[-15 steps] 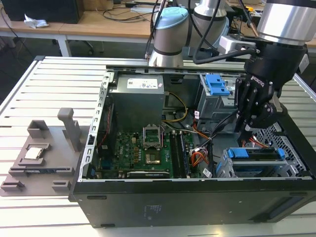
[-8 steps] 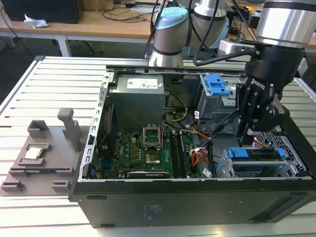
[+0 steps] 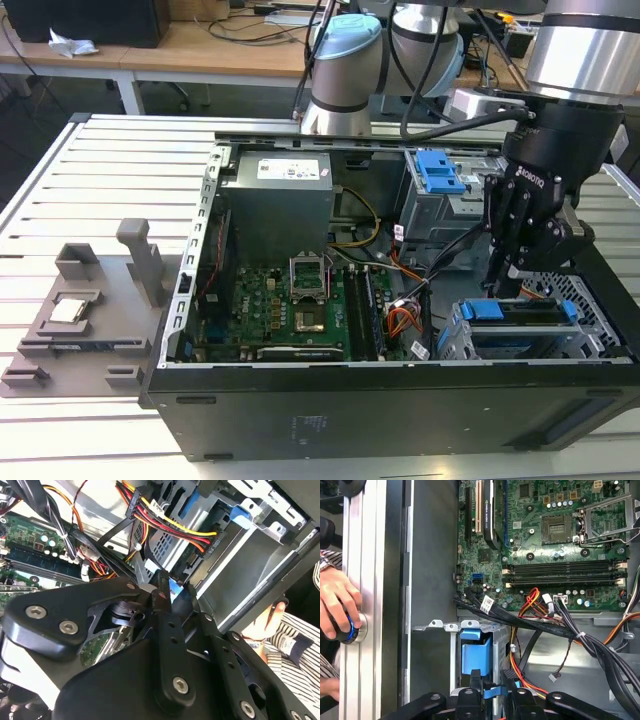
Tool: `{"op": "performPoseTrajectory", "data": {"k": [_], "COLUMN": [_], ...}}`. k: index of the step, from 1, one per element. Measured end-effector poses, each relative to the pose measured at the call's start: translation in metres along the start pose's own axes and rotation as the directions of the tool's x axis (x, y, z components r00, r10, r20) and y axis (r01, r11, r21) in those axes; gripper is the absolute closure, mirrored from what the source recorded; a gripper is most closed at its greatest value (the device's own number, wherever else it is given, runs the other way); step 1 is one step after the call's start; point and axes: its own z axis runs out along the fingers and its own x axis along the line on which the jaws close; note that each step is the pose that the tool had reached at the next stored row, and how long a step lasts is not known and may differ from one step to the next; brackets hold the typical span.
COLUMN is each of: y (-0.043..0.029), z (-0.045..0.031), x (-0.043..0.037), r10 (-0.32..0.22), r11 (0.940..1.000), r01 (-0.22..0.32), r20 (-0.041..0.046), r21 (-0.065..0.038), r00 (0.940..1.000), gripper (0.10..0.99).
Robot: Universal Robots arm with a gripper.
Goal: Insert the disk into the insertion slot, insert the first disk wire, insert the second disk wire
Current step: 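Insert the second disk wire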
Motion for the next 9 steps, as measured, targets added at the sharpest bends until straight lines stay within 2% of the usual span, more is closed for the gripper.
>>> {"op": "performPoseTrajectory", "data": {"k": [1, 3, 4, 9], "y": [0.0, 0.0, 0.0, 0.0], "z": [0.0, 0.0, 0.0, 0.0], "x": [0.0, 0.0, 0.0, 0.0], "r10": [0.0, 0.0, 0.0, 0.0], "r11": [1.0, 1.0, 1.0, 1.0], "r01": [0.0, 0.0, 0.0, 0.0], "r20": [0.0, -0.0001, -0.0001, -0.0003], "r21": [0.0, 0.0, 0.0, 0.0], "r00": [1.0, 1.0, 1.0, 1.0], "gripper": [0.804, 0.925, 0.945, 0.953]}}
